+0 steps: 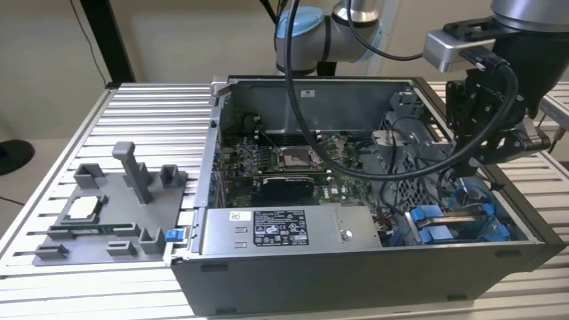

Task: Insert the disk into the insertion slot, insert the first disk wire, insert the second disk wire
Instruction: 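Insert the first disk wire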

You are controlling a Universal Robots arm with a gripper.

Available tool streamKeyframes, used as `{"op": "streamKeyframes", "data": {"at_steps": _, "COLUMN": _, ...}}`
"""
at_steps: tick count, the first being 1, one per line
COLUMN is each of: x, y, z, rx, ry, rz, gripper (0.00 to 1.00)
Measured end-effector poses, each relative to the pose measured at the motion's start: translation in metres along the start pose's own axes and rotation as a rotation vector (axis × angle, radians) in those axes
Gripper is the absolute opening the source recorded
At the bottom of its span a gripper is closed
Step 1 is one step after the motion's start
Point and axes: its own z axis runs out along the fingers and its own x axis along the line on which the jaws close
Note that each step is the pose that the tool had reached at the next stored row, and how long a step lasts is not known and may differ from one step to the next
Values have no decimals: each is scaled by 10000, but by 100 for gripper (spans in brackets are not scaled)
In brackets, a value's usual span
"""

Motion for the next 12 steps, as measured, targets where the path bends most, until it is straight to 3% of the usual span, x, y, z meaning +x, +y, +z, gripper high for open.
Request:
{"op": "streamKeyframes", "data": {"at_steps": 9, "x": 0, "y": 1, "z": 5, "rx": 81, "ry": 2, "rz": 3, "gripper": 100}}
{"op": "streamKeyframes", "data": {"at_steps": 10, "x": 0, "y": 1, "z": 6, "rx": 87, "ry": 2, "rz": 4, "gripper": 0}}
{"op": "streamKeyframes", "data": {"at_steps": 12, "x": 0, "y": 1, "z": 7, "rx": 103, "ry": 2, "rz": 5, "gripper": 0}}
